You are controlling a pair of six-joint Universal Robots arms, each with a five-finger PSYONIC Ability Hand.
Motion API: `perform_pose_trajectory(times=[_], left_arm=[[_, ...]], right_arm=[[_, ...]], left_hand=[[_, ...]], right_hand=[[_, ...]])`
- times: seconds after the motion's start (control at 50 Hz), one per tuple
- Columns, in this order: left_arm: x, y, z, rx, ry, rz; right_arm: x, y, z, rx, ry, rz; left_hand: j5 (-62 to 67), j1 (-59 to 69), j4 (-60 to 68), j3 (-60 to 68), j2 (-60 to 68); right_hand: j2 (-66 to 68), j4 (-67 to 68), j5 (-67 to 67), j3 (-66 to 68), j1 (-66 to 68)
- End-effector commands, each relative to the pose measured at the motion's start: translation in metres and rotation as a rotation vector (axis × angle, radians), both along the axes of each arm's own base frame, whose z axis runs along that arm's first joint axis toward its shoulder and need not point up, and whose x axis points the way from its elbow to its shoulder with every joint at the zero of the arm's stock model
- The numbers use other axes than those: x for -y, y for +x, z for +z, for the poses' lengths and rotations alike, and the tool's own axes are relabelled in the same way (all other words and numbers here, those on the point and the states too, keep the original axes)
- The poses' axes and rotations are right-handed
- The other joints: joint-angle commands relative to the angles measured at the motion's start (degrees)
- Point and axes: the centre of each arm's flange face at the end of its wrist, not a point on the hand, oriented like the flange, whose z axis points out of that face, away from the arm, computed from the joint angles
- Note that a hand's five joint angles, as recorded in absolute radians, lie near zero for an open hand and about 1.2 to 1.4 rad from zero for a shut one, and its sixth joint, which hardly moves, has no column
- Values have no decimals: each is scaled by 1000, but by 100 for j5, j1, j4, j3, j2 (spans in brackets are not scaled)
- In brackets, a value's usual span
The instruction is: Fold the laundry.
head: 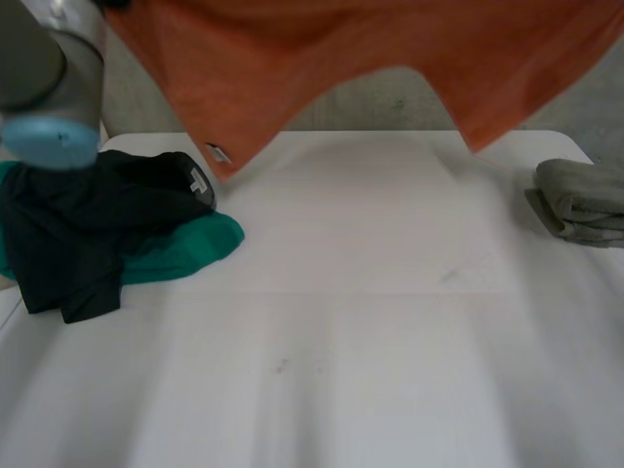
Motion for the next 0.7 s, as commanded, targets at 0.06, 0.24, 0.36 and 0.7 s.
perform_pose_trajectory(times=[0.06,0.24,0.36,0.7], left_arm=[[-2,-8,-127,128,298,-60],[-45,-1,-212,337,581,-110],[-96,19,-206,459,761,-116],[-169,57,-198,791,1074,-176]], right_arm=[[-2,8,-115,-64,398,70],[-31,-12,-202,-140,799,41],[-68,-33,-198,-241,1004,8],[-116,-77,-179,-507,1294,7]], left_hand=[[1256,1458,1148,1192,1136],[1256,1458,1148,1192,1136],[1256,1458,1148,1192,1136],[1256,1458,1148,1192,1136]], right_hand=[[1283,1132,1155,1181,1625],[1283,1132,1155,1181,1625],[1283,1132,1155,1181,1625],[1283,1132,1155,1181,1625]])
